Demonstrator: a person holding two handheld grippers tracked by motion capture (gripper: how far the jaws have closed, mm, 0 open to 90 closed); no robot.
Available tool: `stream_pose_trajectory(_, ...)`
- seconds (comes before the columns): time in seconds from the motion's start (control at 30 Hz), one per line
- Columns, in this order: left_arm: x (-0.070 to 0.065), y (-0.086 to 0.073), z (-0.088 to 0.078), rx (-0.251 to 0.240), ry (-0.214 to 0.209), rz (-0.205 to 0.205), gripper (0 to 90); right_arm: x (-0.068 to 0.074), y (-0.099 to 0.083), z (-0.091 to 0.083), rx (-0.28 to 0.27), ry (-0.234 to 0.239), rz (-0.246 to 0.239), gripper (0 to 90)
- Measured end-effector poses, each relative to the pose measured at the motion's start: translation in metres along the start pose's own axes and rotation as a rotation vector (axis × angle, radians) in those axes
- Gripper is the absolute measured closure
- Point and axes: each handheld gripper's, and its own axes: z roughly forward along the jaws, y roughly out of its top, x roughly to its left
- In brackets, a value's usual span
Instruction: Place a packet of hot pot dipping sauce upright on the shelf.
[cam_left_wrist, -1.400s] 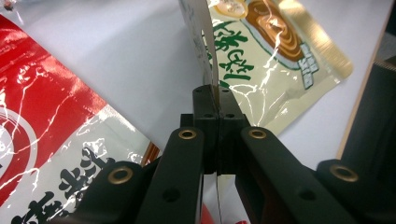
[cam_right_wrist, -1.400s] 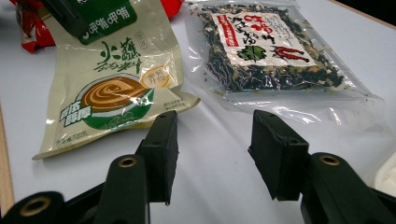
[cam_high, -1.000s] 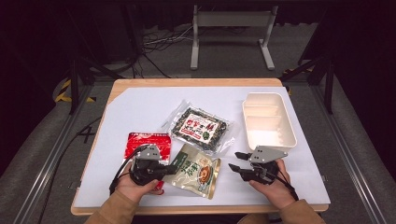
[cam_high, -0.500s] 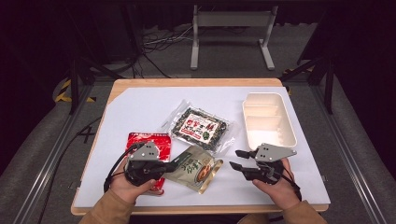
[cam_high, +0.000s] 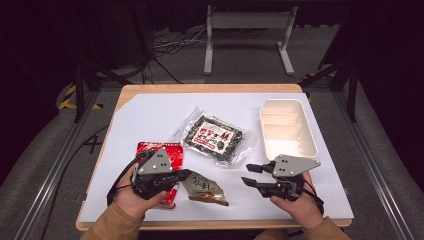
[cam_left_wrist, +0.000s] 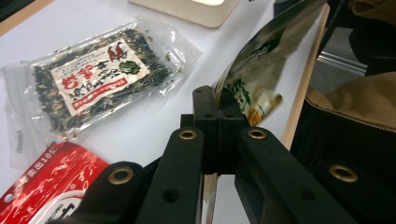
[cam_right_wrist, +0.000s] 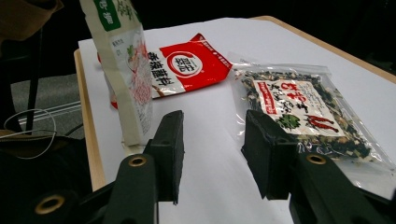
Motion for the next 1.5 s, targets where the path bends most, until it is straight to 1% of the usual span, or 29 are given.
stream_pose_trajectory(0.13, 0.001, 0.002, -0.001, 0.02, 0.017, -0.006, 89.7, 0.004, 0.005, 0.0, -0.003, 0.014, -0.013, 57.3)
stream_pose_trajectory(0.2, 0.002, 0.002, 0.0, 0.022, 0.02, -0.008, 89.7, 0.006, 0.009, 0.001, -0.003, 0.02, -0.013, 57.4)
stream_pose_trajectory(0.27, 0.003, 0.003, 0.0, 0.024, 0.026, -0.004, 89.7, 0.008, 0.013, 0.001, -0.014, 0.039, -0.006, 57.6)
stream_pose_trajectory(0.33, 0.003, 0.005, 0.001, 0.027, 0.027, -0.003, 89.7, 0.009, 0.017, 0.001, -0.019, 0.046, 0.001, 57.6)
stream_pose_trajectory(0.5, 0.003, 0.01, 0.004, 0.038, 0.018, -0.008, 89.6, 0.012, 0.028, 0.005, -0.016, 0.059, -0.022, 57.5)
stream_pose_trajectory(0.6, 0.004, 0.011, 0.005, 0.045, 0.003, -0.01, 89.7, 0.014, 0.032, 0.012, 0.001, 0.07, -0.03, 57.5)
stream_pose_trajectory(0.63, 0.004, 0.011, 0.005, 0.049, -0.009, -0.015, 89.7, 0.015, 0.034, 0.014, 0.007, 0.077, -0.032, 57.5)
stream_pose_trajectory(0.67, 0.004, 0.011, 0.005, 0.049, -0.009, -0.015, 89.7, 0.015, 0.034, 0.014, 0.007, 0.077, -0.032, 57.5)
stream_pose_trajectory(0.73, 0.004, 0.012, 0.004, 0.047, -0.012, -0.019, 89.7, 0.021, 0.039, 0.021, 0.052, 0.094, -0.047, 61.6)
stream_pose_trajectory(0.8, 0.003, 0.012, 0.003, 0.047, -0.011, -0.017, 89.7, 0.026, 0.043, 0.025, 0.076, 0.102, -0.06, 63.0)
stream_pose_trajectory(0.9, 0.002, 0.012, 0.002, 0.044, -0.012, -0.016, 89.7, 0.029, 0.046, 0.03, 0.089, 0.105, -0.074, 62.1)
stream_pose_trajectory(0.93, 0.002, 0.013, 0.002, 0.042, -0.011, -0.012, 89.6, 0.031, 0.048, 0.036, 0.1, 0.101, -0.087, 59.9)
stream_pose_trajectory(0.97, 0.001, 0.013, 0.001, 0.042, -0.013, -0.013, 89.6, 0.031, 0.048, 0.036, 0.1, 0.101, -0.087, 59.9)
stream_pose_trajectory(1.0, 0.001, 0.013, 0.001, 0.04, -0.012, -0.012, 89.6, 0.031, 0.048, 0.038, 0.103, 0.099, -0.089, 59.8)
stream_pose_trajectory(1.03, 0.001, 0.013, 0.001, 0.032, -0.014, -0.013, 89.6, 0.03, 0.049, 0.044, 0.114, 0.104, -0.086, 59.9)
stream_pose_trajectory(1.1, 0.002, 0.013, 0.0, 0.029, -0.017, -0.016, 89.6, 0.03, 0.049, 0.046, 0.117, 0.104, -0.085, 60.6)
stream_pose_trajectory(1.17, 0.001, 0.013, -0.001, 0.028, -0.019, -0.019, 89.6, 0.028, 0.049, 0.052, 0.138, 0.105, -0.082, 63.6)
stream_pose_trajectory(1.27, -0.001, 0.014, -0.001, 0.028, -0.019, -0.013, 89.6, 0.026, 0.048, 0.061, 0.17, 0.106, -0.069, 66.3)
stream_pose_trajectory(1.5, -0.004, 0.015, 0.0, 0.042, -0.021, 0.003, 89.6, 0.027, 0.05, 0.07, 0.19, 0.117, -0.075, 68.9)
